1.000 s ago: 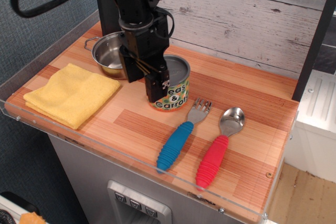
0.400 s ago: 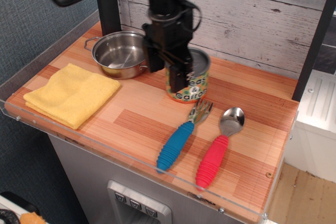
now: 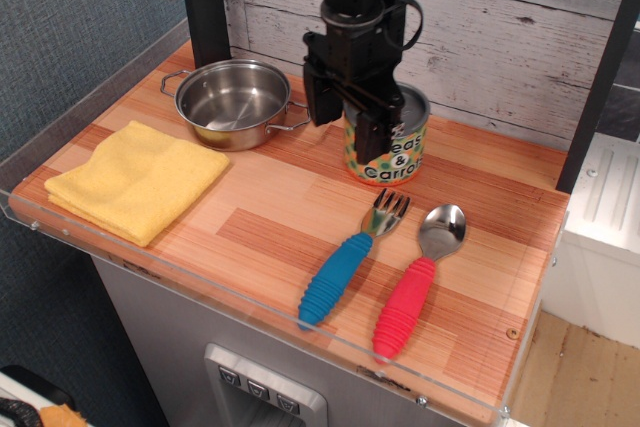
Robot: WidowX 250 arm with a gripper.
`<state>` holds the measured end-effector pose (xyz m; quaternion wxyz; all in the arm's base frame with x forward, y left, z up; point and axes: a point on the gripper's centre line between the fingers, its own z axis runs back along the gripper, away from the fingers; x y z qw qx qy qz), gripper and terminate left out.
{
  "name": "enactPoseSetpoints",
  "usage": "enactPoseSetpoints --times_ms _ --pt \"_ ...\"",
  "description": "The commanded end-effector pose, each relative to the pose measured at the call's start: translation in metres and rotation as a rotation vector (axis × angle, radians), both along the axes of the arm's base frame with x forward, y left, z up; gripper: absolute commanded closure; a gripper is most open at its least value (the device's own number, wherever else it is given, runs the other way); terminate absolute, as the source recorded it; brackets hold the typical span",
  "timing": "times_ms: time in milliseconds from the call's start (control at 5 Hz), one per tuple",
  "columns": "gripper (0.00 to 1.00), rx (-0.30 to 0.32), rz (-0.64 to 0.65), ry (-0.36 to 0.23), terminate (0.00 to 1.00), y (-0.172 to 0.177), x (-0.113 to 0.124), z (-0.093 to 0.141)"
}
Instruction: Move the can to the place between the wall and fork
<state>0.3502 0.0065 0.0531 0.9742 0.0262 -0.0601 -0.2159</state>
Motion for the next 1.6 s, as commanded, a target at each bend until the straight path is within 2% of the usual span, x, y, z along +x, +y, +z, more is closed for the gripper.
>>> enactPoseSetpoints --times_ms 0,200,400,600,1000,1200,1400 --pt "0.0 -0.029 -0.021 -0.057 0.0 -0.019 0.024 0.012" --pt "0.0 -0.026 -0.031 -0.05 0.0 -0.028 0.03 0.011" --pt "0.0 -0.072 -0.022 -0.066 0.0 -0.033 0.031 0.016" --pt "0.0 -0.096 0.005 -0.111 0.0 -0.038 0.031 0.024" --pt "0.0 -0.056 0.091 -0.115 0.0 -0.026 0.012 0.048" --pt "0.0 -0.057 0.158 -0.079 0.0 -0.014 -0.004 0.064" --pt "0.0 -0.043 0.302 -0.04 0.0 0.009 -0.02 0.076"
